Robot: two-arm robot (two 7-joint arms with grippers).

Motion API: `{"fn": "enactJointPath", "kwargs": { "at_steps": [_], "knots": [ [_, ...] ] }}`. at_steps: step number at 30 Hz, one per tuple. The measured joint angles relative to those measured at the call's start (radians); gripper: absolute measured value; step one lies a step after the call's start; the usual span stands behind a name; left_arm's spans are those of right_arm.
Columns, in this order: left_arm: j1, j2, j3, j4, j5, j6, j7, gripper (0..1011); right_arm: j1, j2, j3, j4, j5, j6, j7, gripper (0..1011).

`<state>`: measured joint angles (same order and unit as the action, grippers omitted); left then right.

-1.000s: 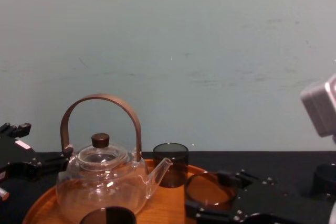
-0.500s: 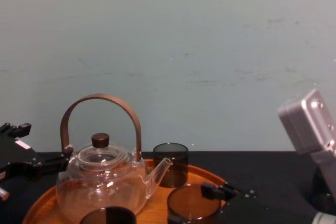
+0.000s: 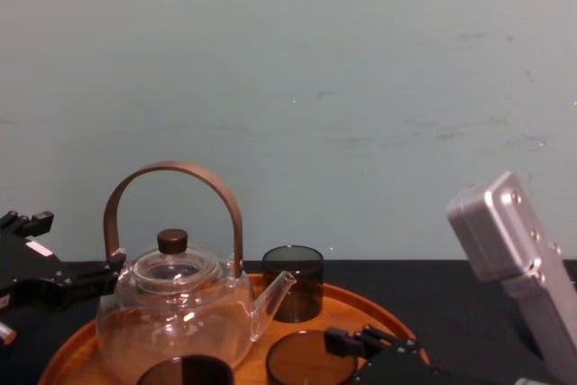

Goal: Pick up the glass from the table and place it on the tray.

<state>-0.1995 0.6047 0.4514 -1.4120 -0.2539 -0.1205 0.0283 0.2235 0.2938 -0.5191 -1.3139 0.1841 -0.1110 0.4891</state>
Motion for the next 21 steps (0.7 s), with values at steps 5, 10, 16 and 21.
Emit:
{"fn": "enactJointPath", "kwargs": {
  "at_steps": [5, 10, 16, 21],
  "knots": [
    [0.000, 0.000, 0.000, 0.000, 0.000, 0.000, 0.000, 1010, 0.005, -0.008, -0.005, 0.013, -0.001, -0.004, 0.003, 904],
    [0.000, 0.000, 0.000, 0.000, 0.000, 0.000, 0.000, 1010, 0.007, -0.011, -0.008, 0.020, -0.002, -0.006, 0.006, 904],
    [0.000, 0.000, 0.000, 0.000, 0.000, 0.000, 0.000, 1010, 0.007, -0.015, -0.011, 0.030, 0.000, -0.010, 0.010, 904],
    [0.000, 0.000, 0.000, 0.000, 0.000, 0.000, 0.000, 1009, 0.007, -0.016, -0.011, 0.039, 0.002, -0.014, 0.012, 904]
  ]
}}
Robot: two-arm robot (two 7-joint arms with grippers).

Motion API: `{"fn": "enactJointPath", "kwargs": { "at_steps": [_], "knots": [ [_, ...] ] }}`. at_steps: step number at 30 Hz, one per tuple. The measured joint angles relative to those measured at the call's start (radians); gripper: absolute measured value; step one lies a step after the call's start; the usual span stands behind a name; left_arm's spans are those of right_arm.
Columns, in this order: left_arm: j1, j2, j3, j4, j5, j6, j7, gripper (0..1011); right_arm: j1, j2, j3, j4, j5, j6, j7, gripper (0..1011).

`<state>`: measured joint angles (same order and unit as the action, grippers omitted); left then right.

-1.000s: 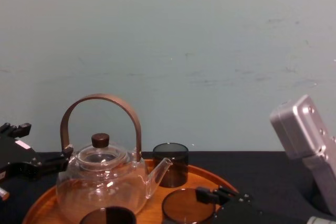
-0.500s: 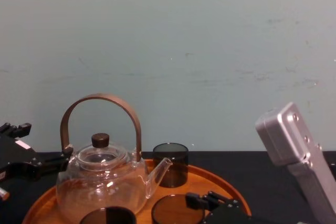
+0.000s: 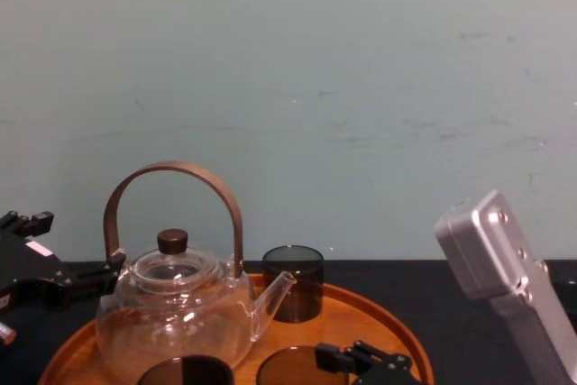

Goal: Pick up the glass from the table and place it on the tray.

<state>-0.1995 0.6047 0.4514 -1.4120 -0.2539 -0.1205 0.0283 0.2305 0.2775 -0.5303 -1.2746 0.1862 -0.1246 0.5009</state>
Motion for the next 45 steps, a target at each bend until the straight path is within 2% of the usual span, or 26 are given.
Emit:
{"fn": "enactJointPath", "kwargs": {
  "at_steps": [20, 24, 30, 38, 45],
  "knots": [
    [0.000, 0.000, 0.000, 0.000, 0.000, 0.000, 0.000, 1010, -0.003, 0.000, 0.002, 0.006, 0.003, -0.005, -0.002, 907],
    [0.000, 0.000, 0.000, 0.000, 0.000, 0.000, 0.000, 1009, -0.004, 0.001, 0.002, 0.006, 0.001, -0.003, -0.002, 1002],
    [0.000, 0.000, 0.000, 0.000, 0.000, 0.000, 0.000, 1010, -0.004, 0.002, 0.004, 0.004, 0.005, -0.002, 0.002, 1002],
    [0.000, 0.000, 0.000, 0.000, 0.000, 0.000, 0.000, 1009, -0.017, 0.017, 0.012, -0.025, 0.024, 0.009, 0.010, 1002],
    [0.000, 0.000, 0.000, 0.000, 0.000, 0.000, 0.000, 1009, -0.043, 0.044, 0.025, -0.076, 0.037, 0.017, 0.007, 1002]
  ]
}}
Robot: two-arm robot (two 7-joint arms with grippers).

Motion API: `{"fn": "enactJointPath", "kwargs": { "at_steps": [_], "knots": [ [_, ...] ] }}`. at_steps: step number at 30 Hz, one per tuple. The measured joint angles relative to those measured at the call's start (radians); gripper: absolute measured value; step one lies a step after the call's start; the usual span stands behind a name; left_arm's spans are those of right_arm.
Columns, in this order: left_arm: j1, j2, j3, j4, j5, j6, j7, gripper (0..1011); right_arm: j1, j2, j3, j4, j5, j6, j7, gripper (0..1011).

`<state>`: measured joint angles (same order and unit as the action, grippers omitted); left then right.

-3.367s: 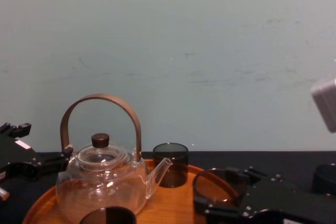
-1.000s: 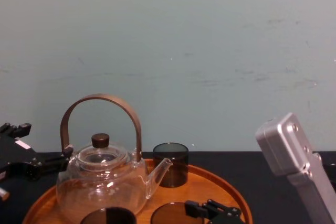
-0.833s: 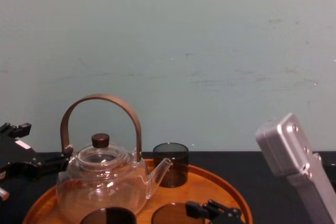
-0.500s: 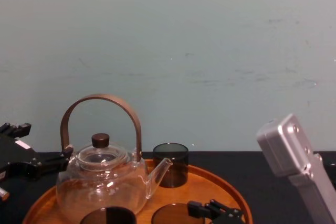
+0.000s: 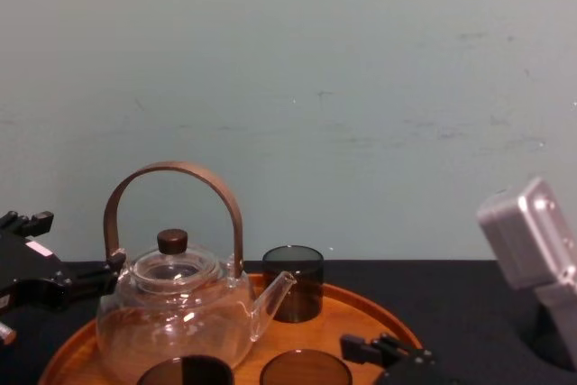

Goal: Pick up the glass from the table and place it on the tray.

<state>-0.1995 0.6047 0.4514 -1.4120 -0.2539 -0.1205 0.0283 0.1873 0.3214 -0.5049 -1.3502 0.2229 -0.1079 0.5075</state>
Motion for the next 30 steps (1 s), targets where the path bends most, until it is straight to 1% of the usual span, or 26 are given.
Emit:
{"fn": "enactJointPath", "kwargs": {
  "at_steps": [3, 8, 9, 11, 14, 22, 25, 28, 29, 30],
  "knots": [
    [0.000, 0.000, 0.000, 0.000, 0.000, 0.000, 0.000, 1009, -0.011, 0.010, 0.007, -0.018, 0.005, 0.003, -0.003, 1002],
    [0.000, 0.000, 0.000, 0.000, 0.000, 0.000, 0.000, 1010, -0.041, 0.038, 0.024, -0.060, 0.018, 0.015, -0.010, 1002],
    [0.000, 0.000, 0.000, 0.000, 0.000, 0.000, 0.000, 1009, -0.041, 0.038, 0.024, -0.060, 0.018, 0.015, -0.010, 1002],
    [0.000, 0.000, 0.000, 0.000, 0.000, 0.000, 0.000, 1009, -0.058, 0.055, 0.033, -0.079, 0.026, 0.017, -0.009, 1002],
    [0.000, 0.000, 0.000, 0.000, 0.000, 0.000, 0.000, 1009, -0.072, 0.067, 0.041, -0.092, 0.033, 0.016, -0.009, 1002],
    [0.000, 0.000, 0.000, 0.000, 0.000, 0.000, 0.000, 1009, -0.130, 0.116, 0.092, -0.124, 0.073, 0.009, -0.013, 1002],
    [0.000, 0.000, 0.000, 0.000, 0.000, 0.000, 0.000, 1009, -0.143, 0.127, 0.106, -0.128, 0.080, 0.004, -0.016, 1002],
    [0.000, 0.000, 0.000, 0.000, 0.000, 0.000, 0.000, 1010, -0.161, 0.143, 0.134, -0.126, 0.095, -0.005, -0.022, 1002],
    [0.000, 0.000, 0.000, 0.000, 0.000, 0.000, 0.000, 1010, -0.161, 0.143, 0.134, -0.126, 0.095, -0.005, -0.022, 1002],
    [0.000, 0.000, 0.000, 0.000, 0.000, 0.000, 0.000, 1009, -0.166, 0.148, 0.148, -0.121, 0.102, -0.009, -0.026, 1002]
  ]
}}
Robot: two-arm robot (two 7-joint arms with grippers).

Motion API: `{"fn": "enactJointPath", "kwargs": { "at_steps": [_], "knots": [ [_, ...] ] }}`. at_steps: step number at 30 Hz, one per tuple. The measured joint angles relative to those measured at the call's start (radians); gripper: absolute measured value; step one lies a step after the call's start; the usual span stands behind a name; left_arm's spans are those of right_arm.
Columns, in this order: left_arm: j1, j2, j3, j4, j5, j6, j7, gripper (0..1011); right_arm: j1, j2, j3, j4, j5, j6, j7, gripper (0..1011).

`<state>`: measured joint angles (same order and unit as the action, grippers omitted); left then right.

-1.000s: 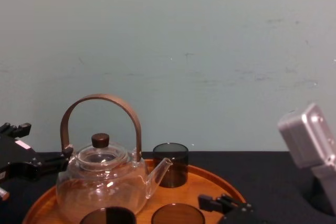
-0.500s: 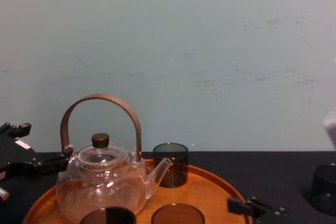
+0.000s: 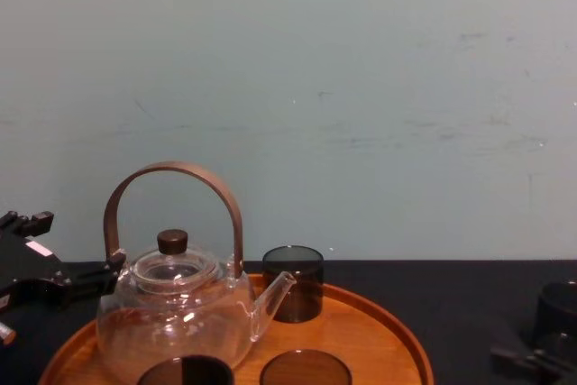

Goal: Pick up the glass from the table and place it on the tray.

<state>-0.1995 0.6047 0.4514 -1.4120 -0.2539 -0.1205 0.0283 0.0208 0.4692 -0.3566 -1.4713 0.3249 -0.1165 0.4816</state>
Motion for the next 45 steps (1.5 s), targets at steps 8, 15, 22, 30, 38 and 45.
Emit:
{"fn": "enactJointPath", "kwargs": {
  "at_steps": [8, 15, 22, 30, 38, 45],
  "knots": [
    [0.000, 0.000, 0.000, 0.000, 0.000, 0.000, 0.000, 1010, -0.015, 0.017, 0.070, 0.031, 0.034, -0.013, -0.016, 1002],
    [0.000, 0.000, 0.000, 0.000, 0.000, 0.000, 0.000, 1010, -0.003, 0.018, 0.135, 0.085, 0.064, -0.019, -0.031, 1002],
    [0.000, 0.000, 0.000, 0.000, 0.000, 0.000, 0.000, 1010, 0.009, 0.016, 0.175, 0.124, 0.081, -0.022, -0.033, 1002],
    [0.000, 0.000, 0.000, 0.000, 0.000, 0.000, 0.000, 1009, 0.038, 0.008, 0.206, 0.176, 0.091, -0.018, -0.039, 1002],
    [0.000, 0.000, 0.000, 0.000, 0.000, 0.000, 0.000, 1009, 0.085, -0.008, 0.222, 0.233, 0.096, -0.005, -0.042, 1002],
    [0.000, 0.000, 0.000, 0.000, 0.000, 0.000, 0.000, 1010, 0.132, -0.022, 0.223, 0.281, 0.097, 0.004, -0.037, 1002]
  ]
}}
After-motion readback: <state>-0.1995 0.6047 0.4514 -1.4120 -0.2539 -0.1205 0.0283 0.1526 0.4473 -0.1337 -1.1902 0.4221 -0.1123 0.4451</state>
